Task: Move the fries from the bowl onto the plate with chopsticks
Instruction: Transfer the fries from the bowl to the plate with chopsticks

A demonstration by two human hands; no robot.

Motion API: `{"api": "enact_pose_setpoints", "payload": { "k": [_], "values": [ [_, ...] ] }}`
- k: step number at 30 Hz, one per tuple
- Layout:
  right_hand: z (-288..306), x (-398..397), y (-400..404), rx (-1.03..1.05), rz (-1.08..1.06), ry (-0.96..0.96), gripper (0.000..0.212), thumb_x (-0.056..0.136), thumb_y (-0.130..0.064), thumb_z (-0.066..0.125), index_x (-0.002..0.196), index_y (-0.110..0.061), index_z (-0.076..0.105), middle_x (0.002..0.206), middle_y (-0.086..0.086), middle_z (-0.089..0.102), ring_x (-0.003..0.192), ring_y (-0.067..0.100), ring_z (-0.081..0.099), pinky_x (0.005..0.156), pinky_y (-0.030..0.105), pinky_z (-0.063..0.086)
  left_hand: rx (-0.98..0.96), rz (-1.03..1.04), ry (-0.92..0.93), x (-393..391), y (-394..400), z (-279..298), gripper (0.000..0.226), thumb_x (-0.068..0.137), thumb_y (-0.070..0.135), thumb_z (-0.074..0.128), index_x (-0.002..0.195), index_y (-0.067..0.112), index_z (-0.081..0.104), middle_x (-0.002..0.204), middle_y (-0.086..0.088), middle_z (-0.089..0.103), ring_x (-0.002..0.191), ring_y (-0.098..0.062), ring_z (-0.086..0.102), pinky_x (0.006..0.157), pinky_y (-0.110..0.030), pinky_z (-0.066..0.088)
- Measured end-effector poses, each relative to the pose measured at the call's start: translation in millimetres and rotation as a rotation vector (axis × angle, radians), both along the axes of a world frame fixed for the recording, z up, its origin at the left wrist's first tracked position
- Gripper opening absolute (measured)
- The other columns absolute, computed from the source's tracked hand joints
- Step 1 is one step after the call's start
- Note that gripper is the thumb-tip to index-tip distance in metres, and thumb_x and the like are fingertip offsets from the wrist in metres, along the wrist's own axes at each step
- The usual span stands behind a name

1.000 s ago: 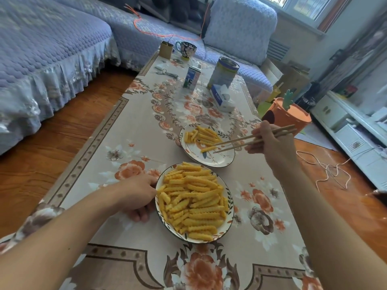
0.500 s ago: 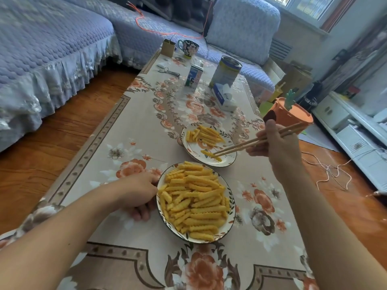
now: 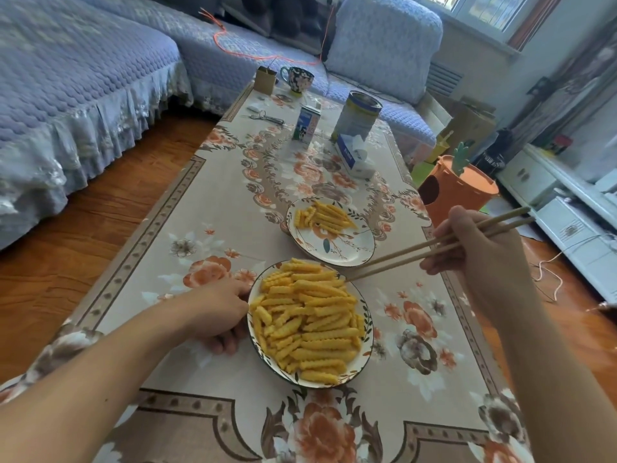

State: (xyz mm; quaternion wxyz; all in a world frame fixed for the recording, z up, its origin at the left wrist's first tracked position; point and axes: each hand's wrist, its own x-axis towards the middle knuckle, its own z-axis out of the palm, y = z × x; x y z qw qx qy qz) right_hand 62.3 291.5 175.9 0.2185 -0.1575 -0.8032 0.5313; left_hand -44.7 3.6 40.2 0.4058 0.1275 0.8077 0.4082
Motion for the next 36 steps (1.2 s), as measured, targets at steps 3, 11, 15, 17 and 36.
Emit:
{"api": "enact_pose_setpoints", "payload": {
  "k": [3,11,15,17,36],
  "values": [
    [-17.6,-22.8,12.1,0.019,-0.093,0.032,0.038,0.107,-0.029,0.048,0.092,0.002,0.065,0.067,0.013,0.071,0.061,0.031,0.073,0.059,0.035,0.064,-0.007,-0.004,-0.008,-2.6,0.7,-2.4,0.023,0.099,0.016,0.046,0.107,0.019,0.067,0.08,-0.013,0.068,0.056,-0.024,0.069,0.054,-0.033,0.057],
    [-61.3,-94.5,21.8,0.013,-0.1,0.006,0.032,0.107,-0.027,0.051,0.092,-0.003,0.066,0.078,0.021,0.072,0.064,0.029,0.073,0.064,0.039,0.065,0.008,-0.001,-0.033,-6.6,0.2,-4.1,0.024,0.099,0.016,0.046,0.105,0.021,0.068,0.08,-0.013,0.067,0.056,-0.025,0.07,0.053,-0.033,0.057],
    [-71.3,-113.6,27.6,-0.01,-0.137,-0.03,0.032,0.106,-0.027,0.053,0.087,-0.005,0.066,0.074,0.021,0.072,0.057,0.022,0.073,0.059,0.036,0.064,0.008,-0.002,-0.042,-7.3,0.0,-3.5,0.022,0.099,0.017,0.048,0.103,0.021,0.068,0.08,-0.013,0.066,0.058,-0.025,0.07,0.055,-0.035,0.058],
    [-72.6,-116.3,30.4,-0.025,-0.165,-0.035,0.036,0.106,-0.029,0.054,0.086,-0.002,0.066,0.069,0.018,0.072,0.056,0.026,0.073,0.058,0.038,0.064,0.011,-0.002,-0.046,-7.9,-0.1,-2.5,0.019,0.098,0.019,0.051,0.103,0.021,0.069,0.08,-0.013,0.066,0.058,-0.026,0.071,0.055,-0.035,0.059],
    [-18.3,-6.4,-58.8,0.037,0.253,-0.087,0.042,0.093,-0.035,0.051,0.087,0.005,0.064,0.066,0.025,0.068,0.057,0.034,0.072,0.057,0.04,0.064,0.012,0.003,-0.025,-3.7,-1.6,-1.0,0.025,0.099,0.016,0.046,0.106,0.021,0.071,0.078,-0.013,0.067,0.058,-0.026,0.069,0.054,-0.033,0.056]
  ]
}}
